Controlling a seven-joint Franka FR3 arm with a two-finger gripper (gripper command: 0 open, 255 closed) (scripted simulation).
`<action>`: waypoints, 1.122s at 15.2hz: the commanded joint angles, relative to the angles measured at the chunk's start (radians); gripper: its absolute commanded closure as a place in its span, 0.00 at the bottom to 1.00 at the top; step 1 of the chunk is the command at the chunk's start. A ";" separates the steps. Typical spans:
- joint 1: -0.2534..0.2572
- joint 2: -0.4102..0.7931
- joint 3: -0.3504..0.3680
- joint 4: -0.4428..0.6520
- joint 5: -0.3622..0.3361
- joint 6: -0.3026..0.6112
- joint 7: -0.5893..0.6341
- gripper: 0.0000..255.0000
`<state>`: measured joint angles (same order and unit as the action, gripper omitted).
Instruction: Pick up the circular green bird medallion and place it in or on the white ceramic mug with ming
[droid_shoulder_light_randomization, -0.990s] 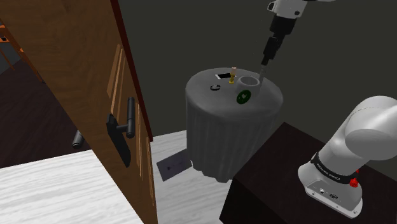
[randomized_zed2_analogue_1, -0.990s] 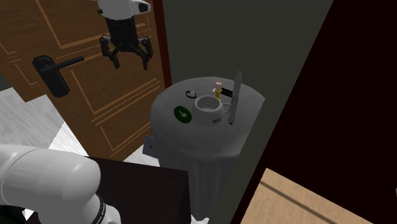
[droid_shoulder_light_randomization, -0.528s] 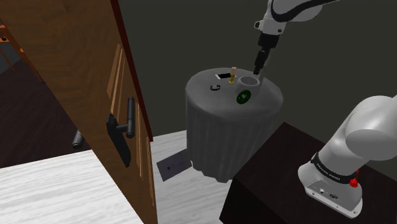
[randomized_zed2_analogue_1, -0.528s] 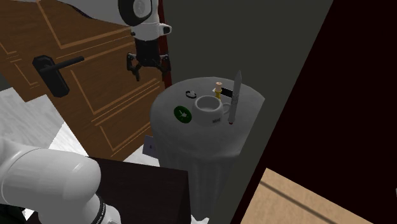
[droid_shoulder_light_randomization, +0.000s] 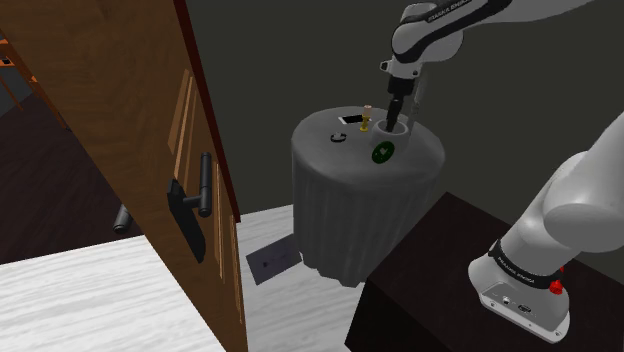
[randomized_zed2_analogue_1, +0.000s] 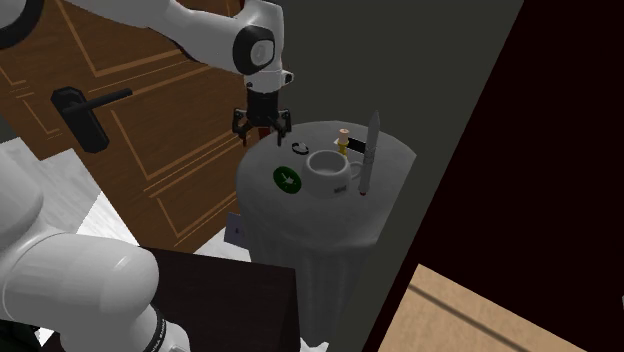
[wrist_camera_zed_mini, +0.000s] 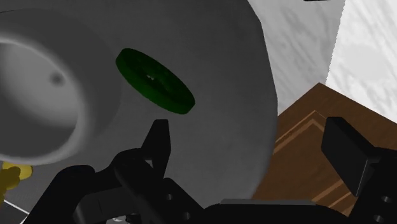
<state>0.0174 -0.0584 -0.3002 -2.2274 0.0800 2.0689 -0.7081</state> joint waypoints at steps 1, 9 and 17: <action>-0.003 0.084 -0.009 0.042 0.025 0.017 -0.060 0.00; -0.039 0.349 0.000 0.190 0.105 0.058 -0.219 0.00; -0.040 0.392 0.011 0.150 0.129 0.138 -0.234 0.00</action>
<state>-0.0229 0.3319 -0.2896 -2.0749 0.2075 2.2025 -0.9419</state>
